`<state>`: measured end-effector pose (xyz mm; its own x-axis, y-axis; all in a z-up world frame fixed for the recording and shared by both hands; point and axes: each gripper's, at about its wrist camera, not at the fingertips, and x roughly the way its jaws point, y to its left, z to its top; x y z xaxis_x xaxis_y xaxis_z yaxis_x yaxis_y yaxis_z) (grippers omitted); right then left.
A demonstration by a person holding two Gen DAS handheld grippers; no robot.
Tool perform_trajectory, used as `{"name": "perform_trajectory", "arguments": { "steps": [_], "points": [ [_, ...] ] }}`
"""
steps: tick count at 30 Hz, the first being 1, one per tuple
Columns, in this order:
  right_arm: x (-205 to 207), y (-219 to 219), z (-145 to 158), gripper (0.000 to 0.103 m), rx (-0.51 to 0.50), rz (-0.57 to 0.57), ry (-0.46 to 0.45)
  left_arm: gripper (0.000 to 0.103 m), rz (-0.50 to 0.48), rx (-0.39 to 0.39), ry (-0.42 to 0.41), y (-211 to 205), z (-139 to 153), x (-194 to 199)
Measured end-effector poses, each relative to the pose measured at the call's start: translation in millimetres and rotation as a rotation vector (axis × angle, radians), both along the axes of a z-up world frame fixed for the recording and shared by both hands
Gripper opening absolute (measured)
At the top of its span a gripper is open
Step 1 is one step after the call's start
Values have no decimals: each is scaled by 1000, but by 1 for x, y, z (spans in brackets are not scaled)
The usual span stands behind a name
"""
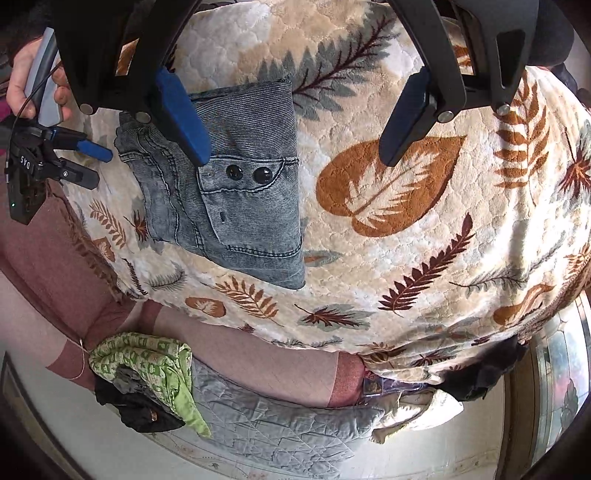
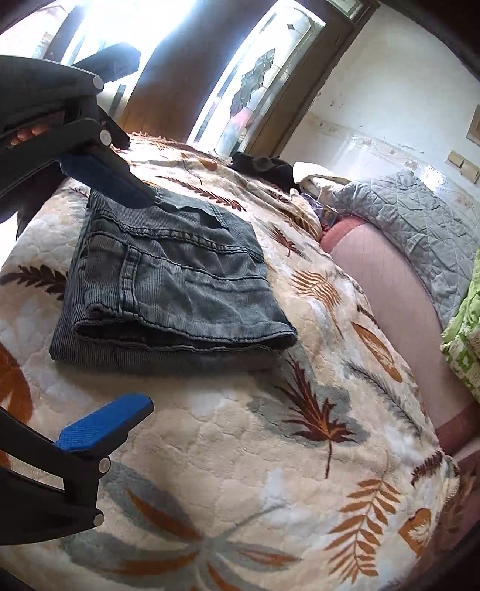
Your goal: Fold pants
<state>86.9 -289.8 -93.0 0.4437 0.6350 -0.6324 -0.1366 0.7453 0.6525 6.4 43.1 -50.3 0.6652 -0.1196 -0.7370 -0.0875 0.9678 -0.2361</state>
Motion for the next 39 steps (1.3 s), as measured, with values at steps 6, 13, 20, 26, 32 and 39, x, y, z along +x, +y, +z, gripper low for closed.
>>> {"name": "perform_trajectory", "arguments": {
  "steps": [6, 13, 20, 26, 32, 39],
  "points": [
    [4, 1, -10, 102, 70, 6, 60, 92, -8, -235, 68, 32, -19, 10],
    [26, 2, -11, 102, 123, 4, 125, 92, -76, -414, 118, 51, -34, 52],
    [62, 12, -32, 101, 88, 12, 242, 92, -152, -521, 174, 38, -50, 95],
    [67, 22, -38, 79, 60, 13, 223, 90, -181, -604, 229, 29, -69, 111],
    [65, 23, -43, 46, -18, 5, 223, 45, -148, -598, 293, 29, -87, 124],
    [60, 40, -28, 19, -137, 56, 143, 25, -184, -452, 228, 16, -75, 117]
  ]
}}
